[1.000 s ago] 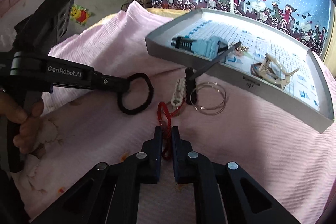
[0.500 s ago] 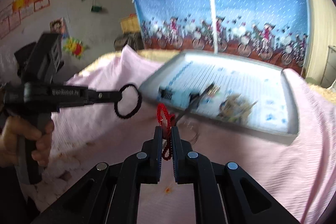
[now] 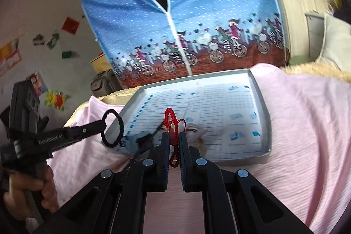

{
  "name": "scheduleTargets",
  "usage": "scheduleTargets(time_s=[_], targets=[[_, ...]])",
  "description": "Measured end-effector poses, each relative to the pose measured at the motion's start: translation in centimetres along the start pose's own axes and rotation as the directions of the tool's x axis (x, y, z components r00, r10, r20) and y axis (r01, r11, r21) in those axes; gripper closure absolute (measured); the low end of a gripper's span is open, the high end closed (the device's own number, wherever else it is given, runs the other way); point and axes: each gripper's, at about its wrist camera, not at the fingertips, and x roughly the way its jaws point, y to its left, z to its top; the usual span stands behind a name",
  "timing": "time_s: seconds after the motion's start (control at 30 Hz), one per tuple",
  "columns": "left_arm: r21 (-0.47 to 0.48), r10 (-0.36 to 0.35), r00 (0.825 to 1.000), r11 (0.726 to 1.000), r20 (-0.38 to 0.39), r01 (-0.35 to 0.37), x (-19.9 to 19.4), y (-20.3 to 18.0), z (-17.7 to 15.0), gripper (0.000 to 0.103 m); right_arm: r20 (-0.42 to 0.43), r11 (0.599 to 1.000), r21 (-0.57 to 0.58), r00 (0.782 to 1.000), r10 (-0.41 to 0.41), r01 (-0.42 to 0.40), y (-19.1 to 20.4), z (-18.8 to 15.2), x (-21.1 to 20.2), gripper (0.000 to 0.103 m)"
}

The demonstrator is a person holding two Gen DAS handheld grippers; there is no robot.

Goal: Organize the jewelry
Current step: 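Carry the hair tie and red cord onto the white tray and open both tools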

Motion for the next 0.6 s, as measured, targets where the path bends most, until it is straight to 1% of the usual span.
scheduleTargets(time_s=[0.1, 0.17, 0.23, 0.3, 0.33, 0.4, 0.5, 0.6], targets=[[-0.033, 0.002, 0.999, 0.999, -0.043, -0.003, 3.4, -0.2, 0.3, 0.1, -0.006, 0.999, 0.045, 1.0, -0.025, 0.025, -2.1, 0.1, 0.8, 0.095], [-0.03, 0.015, 0.998, 0.999, -0.055, -0.017, 5.0, -0.5, 0.6, 0.1, -0.025, 0.997, 0.069, 0.999, -0.04, 0.042, -3.4, 0.0, 1.4, 0.095], [0.009, 0.04, 0.997, 0.999, -0.069, -0.039, 6.4, -1.3, 0.8, 0.1, -0.072, 0.992, 0.119, 0.996, -0.044, 0.053, -4.5, -0.2, 2.2, 0.095], [0.073, 0.073, 0.994, 0.995, -0.084, -0.067, 7.7, -2.5, 0.7, 0.1, -0.096, 0.986, 0.156, 0.995, -0.041, 0.055, -5.3, -0.6, 2.5, 0.095], [0.1, 0.089, 0.992, 0.992, -0.093, -0.08, 8.3, -2.9, 0.4, 0.1, -0.102, 0.985, 0.161, 0.994, -0.042, 0.058, -5.4, -0.7, 2.5, 0.095], [0.122, 0.108, 0.988, 0.988, -0.111, -0.094, 9.3, -3.2, 0.0, 0.1, -0.114, 0.985, 0.162, 0.992, -0.047, 0.065, -5.6, -0.9, 2.8, 0.095], [0.112, 0.123, 0.984, 0.988, -0.131, -0.108, 10.2, -3.0, -0.7, 0.1, -0.115, 0.984, 0.16, 0.992, -0.053, 0.071, -5.7, -1.1, 2.9, 0.095], [0.074, 0.119, 0.978, 0.991, -0.169, -0.108, 10.7, -2.5, -0.9, 0.1, -0.119, 0.981, 0.181, 0.992, -0.043, 0.064, -6.0, -1.1, 2.8, 0.092]])
